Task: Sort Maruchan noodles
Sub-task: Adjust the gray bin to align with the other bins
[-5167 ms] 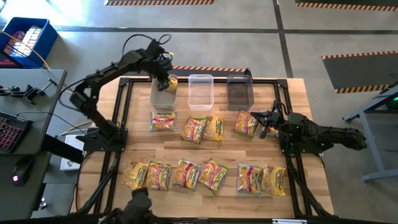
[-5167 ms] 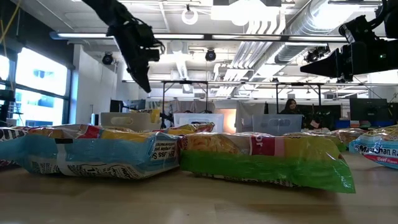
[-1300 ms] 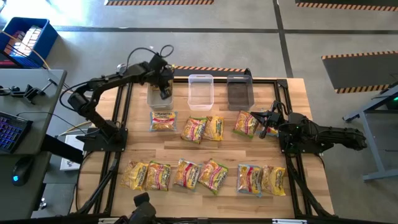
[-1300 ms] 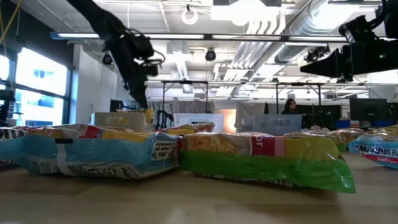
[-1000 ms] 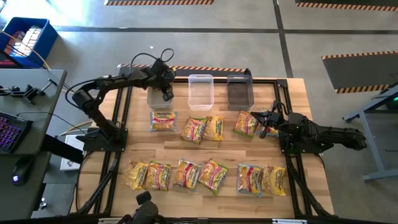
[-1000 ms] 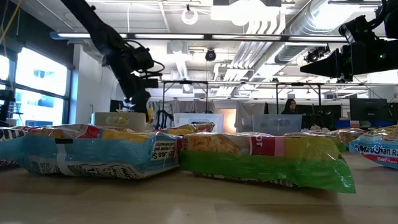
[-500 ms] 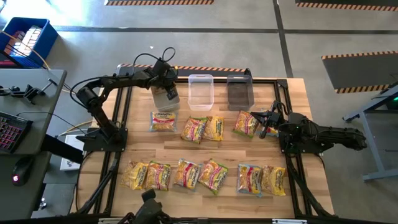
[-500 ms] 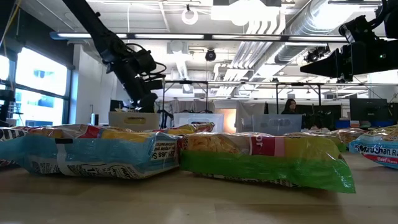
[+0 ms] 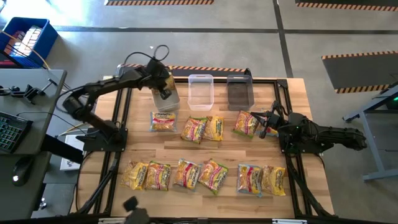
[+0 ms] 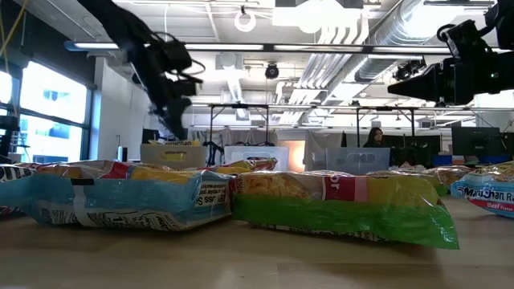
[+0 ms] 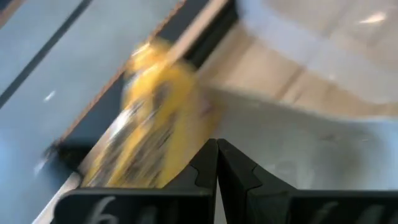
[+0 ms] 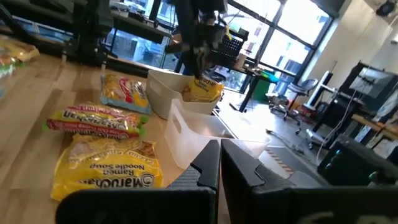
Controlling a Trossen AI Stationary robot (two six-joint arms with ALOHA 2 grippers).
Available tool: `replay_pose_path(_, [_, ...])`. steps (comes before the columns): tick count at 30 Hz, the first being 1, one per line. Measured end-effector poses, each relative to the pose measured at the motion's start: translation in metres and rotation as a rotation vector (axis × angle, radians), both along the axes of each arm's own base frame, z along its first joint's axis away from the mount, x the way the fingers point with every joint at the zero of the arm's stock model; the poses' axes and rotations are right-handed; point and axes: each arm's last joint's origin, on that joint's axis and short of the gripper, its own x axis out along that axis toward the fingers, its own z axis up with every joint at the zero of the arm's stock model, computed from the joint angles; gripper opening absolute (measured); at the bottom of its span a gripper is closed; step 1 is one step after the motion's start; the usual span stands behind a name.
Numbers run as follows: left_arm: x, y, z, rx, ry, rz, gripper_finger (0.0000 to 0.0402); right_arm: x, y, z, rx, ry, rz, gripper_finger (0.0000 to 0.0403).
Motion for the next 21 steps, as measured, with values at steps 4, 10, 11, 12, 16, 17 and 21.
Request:
replay_pose_path(4, [-0.028,-0.014,0.016,-0.002,0.113,0.21,0.0,0.0,0.0,0.0,-0.051,0.022,0.0,0.0002])
replay_pose_path(10, [-0.058,-0.012,0.009,-0.122,0.141,0.421,0.0,0.0,0.0,0.0,-0.155,0.069,0.002,0.0002])
replay_pose_path(11, [-0.06,-0.008,0.005,-0.124,0.129,0.434,0.0,0.0,0.0,0.0,-0.174,0.077,0.002,0.0002])
replay_pose_path(12, [-0.062,-0.004,0.0,-0.131,0.11,0.443,0.0,0.0,0.0,0.0,-0.188,0.083,0.002,0.0002])
replay_pose_path(16, [-0.067,0.011,-0.016,-0.157,0.015,0.456,0.0,0.0,0.0,0.0,-0.221,0.098,0.003,0.0002])
replay_pose_path(17, [-0.068,0.014,-0.019,-0.158,0.004,0.459,0.0,0.0,0.0,0.0,-0.217,0.096,0.002,0.0002])
replay_pose_path(21, [-0.07,0.027,-0.031,-0.163,-0.007,0.475,0.0,0.0,0.0,0.0,-0.217,0.096,0.003,0.0002])
